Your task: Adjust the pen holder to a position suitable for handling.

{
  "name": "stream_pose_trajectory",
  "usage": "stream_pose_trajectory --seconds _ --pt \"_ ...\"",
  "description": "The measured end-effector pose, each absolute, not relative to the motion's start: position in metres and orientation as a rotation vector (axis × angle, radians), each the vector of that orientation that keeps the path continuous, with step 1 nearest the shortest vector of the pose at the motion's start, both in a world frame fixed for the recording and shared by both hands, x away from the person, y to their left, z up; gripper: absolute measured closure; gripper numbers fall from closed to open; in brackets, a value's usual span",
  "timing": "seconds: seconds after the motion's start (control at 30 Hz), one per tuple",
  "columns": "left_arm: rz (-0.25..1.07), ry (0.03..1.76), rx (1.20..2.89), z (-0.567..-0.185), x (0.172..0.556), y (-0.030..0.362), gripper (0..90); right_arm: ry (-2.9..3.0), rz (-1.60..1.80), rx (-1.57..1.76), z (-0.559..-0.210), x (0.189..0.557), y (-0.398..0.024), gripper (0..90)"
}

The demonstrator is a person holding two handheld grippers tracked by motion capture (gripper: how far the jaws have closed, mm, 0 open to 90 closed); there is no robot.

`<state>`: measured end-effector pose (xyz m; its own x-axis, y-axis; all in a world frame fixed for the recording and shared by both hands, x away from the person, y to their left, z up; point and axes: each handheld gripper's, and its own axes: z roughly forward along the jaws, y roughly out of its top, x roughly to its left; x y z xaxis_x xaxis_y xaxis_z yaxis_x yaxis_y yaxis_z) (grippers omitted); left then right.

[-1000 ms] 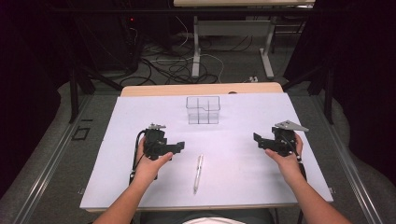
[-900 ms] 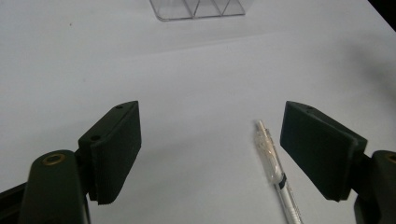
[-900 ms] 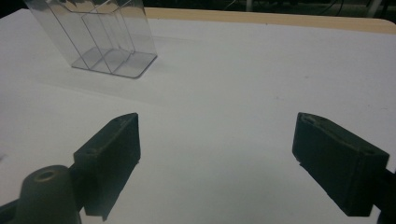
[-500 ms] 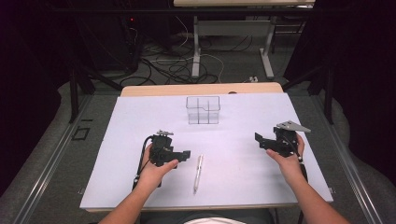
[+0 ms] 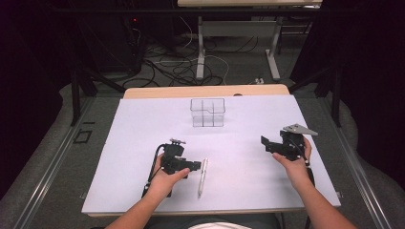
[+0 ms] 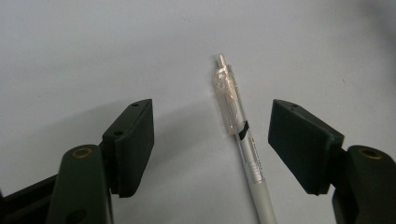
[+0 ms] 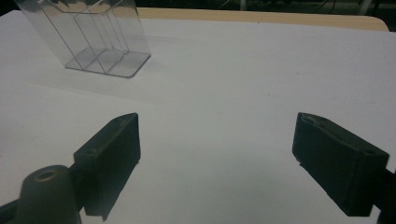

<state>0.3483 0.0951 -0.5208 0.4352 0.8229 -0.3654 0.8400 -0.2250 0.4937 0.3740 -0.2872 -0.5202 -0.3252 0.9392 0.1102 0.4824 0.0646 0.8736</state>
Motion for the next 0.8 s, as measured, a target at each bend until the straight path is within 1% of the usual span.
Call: stream_pose_trajectory --seconds 0.23,0.4,0.67,0.8 --pt "-0.133 1.443 2.046 -0.527 0.348 0.091 38.7 1.852 1.198 1.421 -0.521 0.375 -0.287 14.7" --pt "-0.172 1.45 2.054 -0.53 0.347 0.087 44.2 1.852 1.198 1.427 -0.522 0.375 -0.288 14.7" --pt "-0.219 1.456 2.057 -0.535 0.346 0.083 52.5 1.856 1.194 1.428 -0.522 0.375 -0.288 14.8" --pt "-0.215 1.458 2.059 -0.536 0.344 0.08 54.8 1.853 1.191 1.431 -0.522 0.375 -0.288 14.8"
